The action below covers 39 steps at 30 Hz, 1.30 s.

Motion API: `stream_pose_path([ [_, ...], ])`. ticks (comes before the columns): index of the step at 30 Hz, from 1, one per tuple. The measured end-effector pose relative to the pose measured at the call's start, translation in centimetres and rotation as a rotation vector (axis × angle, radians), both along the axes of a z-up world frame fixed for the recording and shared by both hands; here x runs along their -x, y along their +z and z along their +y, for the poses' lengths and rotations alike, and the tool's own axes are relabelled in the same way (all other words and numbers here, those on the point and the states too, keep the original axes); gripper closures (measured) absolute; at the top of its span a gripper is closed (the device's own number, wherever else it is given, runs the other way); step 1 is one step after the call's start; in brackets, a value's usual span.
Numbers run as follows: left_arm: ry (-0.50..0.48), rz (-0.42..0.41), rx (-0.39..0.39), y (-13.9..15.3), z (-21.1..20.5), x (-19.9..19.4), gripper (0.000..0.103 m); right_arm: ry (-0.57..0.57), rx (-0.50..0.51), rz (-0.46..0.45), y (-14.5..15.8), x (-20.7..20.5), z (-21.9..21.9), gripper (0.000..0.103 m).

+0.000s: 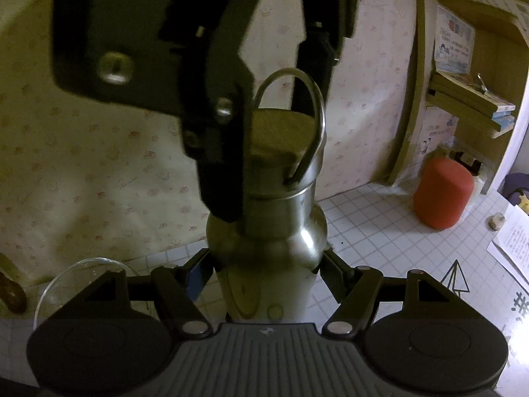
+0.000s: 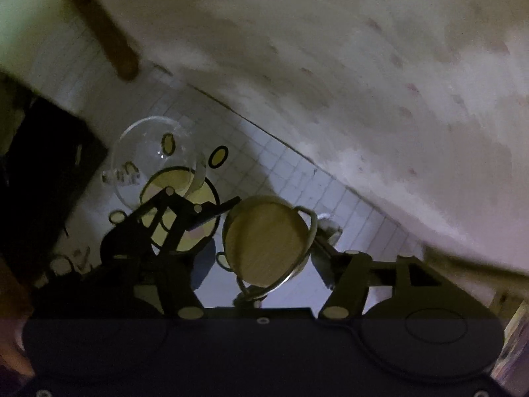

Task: Unscrew bottle cap and pour
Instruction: 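Rotate the right tool back and twist the cap again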

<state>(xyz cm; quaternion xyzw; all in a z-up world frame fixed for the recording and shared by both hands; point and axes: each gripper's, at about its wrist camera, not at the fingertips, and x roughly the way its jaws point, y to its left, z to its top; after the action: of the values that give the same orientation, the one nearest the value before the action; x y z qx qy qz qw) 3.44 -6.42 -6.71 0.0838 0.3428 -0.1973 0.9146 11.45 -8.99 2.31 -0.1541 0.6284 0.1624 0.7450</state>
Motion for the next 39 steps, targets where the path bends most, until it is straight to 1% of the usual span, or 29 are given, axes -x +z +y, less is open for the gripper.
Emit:
stream_pose_path([
  [4,0.001,0.001,0.000,0.0,-0.1,0.1,0.034,-0.111,-0.039,0.019,0.1,-0.4,-0.7,0.036],
  [6,0.001,0.001,0.000,0.0,-0.1,0.1,0.034,-0.175,-0.068,0.022,0.4,-0.6,-1.2,0.036],
  [8,0.001,0.001,0.000,0.0,-0.1,0.1,0.034,-0.268,-0.106,0.025,0.7,-0.7,-1.8,0.036],
  [12,0.005,0.000,0.000,0.0,-0.1,0.3,0.034,-0.380,-0.152,0.035,0.9,-0.8,-2.6,0.037],
  [14,0.005,0.001,0.000,-0.1,-0.1,0.3,0.034,-0.450,-0.176,0.035,1.0,-0.8,-3.0,0.039],
  [18,0.005,0.001,-0.001,-0.1,-0.2,0.3,0.034,-0.531,-0.188,0.035,1.1,-0.7,-3.5,0.044],
  [20,0.005,0.002,-0.001,-0.1,-0.2,0.3,0.034,-0.528,-0.183,0.030,1.1,-0.6,-3.4,0.048],
  [25,0.006,0.003,0.000,-0.2,-0.3,0.2,0.034,-0.522,-0.170,0.019,1.2,-0.5,-3.4,0.049],
  [27,0.005,0.003,0.000,-0.2,-0.3,0.3,0.034,-0.501,-0.164,0.015,1.2,-0.5,-3.3,0.049],
  [32,0.004,0.003,0.001,-0.2,-0.4,0.3,0.034,-0.363,-0.130,0.005,1.3,-0.6,-2.8,0.049],
  [39,0.006,0.004,0.002,-0.3,-0.3,0.2,0.034,-0.219,-0.103,0.022,1.3,-0.9,-2.1,0.049],
])
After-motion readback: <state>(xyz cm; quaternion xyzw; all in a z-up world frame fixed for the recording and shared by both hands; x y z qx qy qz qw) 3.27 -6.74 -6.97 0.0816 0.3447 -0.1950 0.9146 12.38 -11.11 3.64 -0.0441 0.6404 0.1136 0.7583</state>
